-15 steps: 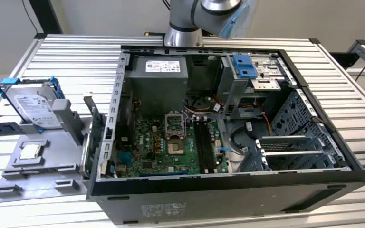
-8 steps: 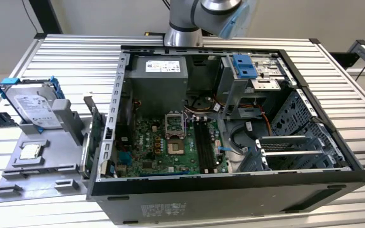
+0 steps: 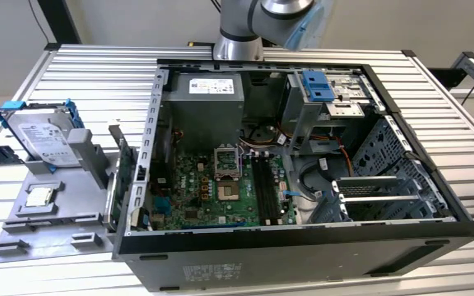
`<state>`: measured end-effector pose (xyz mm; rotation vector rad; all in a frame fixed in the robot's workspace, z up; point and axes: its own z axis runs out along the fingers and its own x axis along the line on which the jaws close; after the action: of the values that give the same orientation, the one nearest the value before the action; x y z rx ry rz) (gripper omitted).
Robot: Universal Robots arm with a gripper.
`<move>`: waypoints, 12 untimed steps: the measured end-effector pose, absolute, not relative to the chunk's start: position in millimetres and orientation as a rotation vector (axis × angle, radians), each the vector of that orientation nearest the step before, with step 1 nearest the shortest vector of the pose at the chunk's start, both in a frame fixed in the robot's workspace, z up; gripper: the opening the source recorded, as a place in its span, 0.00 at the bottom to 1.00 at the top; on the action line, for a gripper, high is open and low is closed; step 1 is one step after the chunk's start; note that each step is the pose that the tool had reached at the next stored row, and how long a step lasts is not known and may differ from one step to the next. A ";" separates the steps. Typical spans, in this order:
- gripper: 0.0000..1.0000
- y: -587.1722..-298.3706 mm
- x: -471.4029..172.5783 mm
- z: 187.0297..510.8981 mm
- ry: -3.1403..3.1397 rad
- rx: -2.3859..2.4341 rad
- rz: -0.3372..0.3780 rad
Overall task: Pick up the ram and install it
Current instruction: 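Pick up the ram and move it above insertion slot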
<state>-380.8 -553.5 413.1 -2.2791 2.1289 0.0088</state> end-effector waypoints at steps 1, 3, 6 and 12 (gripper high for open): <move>0.00 -553.5 -379.6 413.1 2.129 -2.279 0.009; 0.00 -553.4 -371.5 413.1 2.129 -2.279 0.009; 0.00 -553.4 -357.9 413.1 2.129 -2.280 0.010; 0.00 -553.5 -330.5 413.1 2.129 -2.280 0.010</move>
<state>-330.5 -553.5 413.1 -2.2797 2.1294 0.0099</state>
